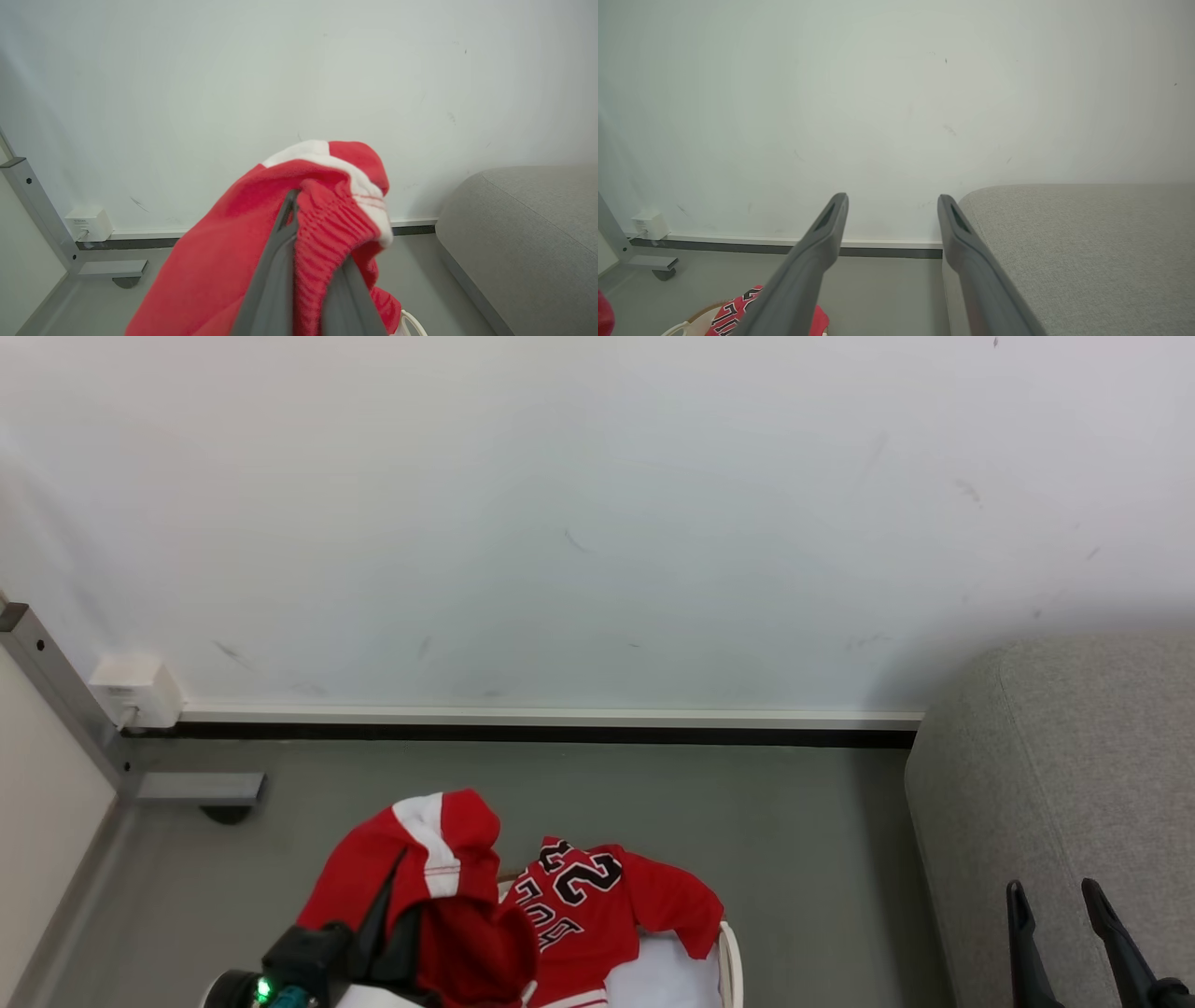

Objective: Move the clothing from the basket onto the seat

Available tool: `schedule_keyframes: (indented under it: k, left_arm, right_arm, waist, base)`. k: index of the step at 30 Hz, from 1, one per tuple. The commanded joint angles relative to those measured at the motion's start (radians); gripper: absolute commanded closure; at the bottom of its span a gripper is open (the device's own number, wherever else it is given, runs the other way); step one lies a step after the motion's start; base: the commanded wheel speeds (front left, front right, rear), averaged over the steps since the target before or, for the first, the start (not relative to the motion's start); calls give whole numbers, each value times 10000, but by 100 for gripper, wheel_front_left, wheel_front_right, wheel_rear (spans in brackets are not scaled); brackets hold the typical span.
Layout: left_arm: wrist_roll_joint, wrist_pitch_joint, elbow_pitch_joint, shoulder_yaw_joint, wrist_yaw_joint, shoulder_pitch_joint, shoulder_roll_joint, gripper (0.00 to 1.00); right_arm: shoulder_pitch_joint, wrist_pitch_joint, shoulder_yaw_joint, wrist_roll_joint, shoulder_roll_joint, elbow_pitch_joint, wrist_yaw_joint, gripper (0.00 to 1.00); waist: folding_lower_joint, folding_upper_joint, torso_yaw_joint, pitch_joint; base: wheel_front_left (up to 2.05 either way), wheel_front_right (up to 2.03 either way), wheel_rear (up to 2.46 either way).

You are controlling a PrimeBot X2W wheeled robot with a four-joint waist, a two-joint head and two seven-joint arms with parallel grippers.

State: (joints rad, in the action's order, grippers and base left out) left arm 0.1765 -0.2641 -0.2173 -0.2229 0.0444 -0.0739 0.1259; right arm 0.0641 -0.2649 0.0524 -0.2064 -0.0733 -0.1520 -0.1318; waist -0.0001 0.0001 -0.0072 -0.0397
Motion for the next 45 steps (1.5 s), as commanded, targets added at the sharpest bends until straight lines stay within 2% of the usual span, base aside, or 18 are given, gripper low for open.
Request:
schedule_keyframes:
  k: [1, 11, 20, 27, 34, 39, 45]
  left_arm:
    - [-160, -7, 20, 43, -11, 103, -6, 100]
    - [-245, -6, -53, 128, -222, -153, -118, 100]
    - [-298, -7, -179, -374, -655, -559, -329, 100]
    - [-274, 199, -260, -1242, -947, -1068, -553, 100]
    - [17, 315, -557, -2278, -1126, -1670, -708, 100]
    - [205, 396, -657, -3154, -1126, -2066, -740, 100]
    - [863, 673, -478, -4541, -972, -2424, -740, 100]
  right_arm:
    - [125, 8, -9, -30, -88, 32, 21, 0]
    - [-50, 8, -320, -74, -175, 155, 21, 0]
    - [-385, 8, -1712, -453, -877, 476, 21, 0]
    - [-1018, 8, -3663, -803, -1356, 463, 21, 0]
    - [-1695, 8, -5485, -1231, -1482, 44, 21, 0]
    - [-2044, 8, -6222, -1382, -1357, -376, 21, 0]
    - [-2346, 8, -6501, -1507, -1164, -1088, 21, 0]
  waist:
    - [1, -1, 0, -2]
    - [1, -1, -88, 138]
    - [1, -1, -109, 110]
    - [1, -1, -93, 66]
    - [1, -1, -41, 57]
    - [1, -1, -38, 39]
    - [1, -1, -51, 18]
  base:
    - [0, 0, 0]
    - [0, 0, 0]
    - [0, 0, 0]
    - [0, 0, 0]
    - [0, 0, 0]
    - [0, 0, 0]
    - [0, 0, 0]
